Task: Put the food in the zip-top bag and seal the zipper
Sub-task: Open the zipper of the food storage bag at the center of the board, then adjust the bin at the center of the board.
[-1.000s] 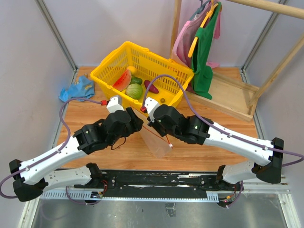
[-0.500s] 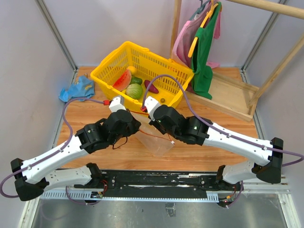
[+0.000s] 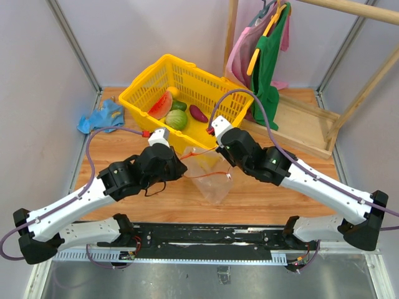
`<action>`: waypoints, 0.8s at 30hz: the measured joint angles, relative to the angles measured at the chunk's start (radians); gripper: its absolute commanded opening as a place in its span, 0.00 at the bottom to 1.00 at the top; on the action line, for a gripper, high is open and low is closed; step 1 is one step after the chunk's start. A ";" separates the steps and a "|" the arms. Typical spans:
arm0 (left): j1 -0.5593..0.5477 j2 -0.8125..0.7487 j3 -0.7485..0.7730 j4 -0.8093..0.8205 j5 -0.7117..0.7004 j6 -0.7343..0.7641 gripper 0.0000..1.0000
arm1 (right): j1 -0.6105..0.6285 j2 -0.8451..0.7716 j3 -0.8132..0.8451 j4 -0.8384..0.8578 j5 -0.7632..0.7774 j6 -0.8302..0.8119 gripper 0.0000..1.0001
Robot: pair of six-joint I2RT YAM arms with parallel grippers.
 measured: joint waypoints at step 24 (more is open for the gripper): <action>0.003 0.404 0.258 0.372 0.683 0.457 0.00 | -0.031 -0.164 0.109 -0.574 0.155 0.209 0.01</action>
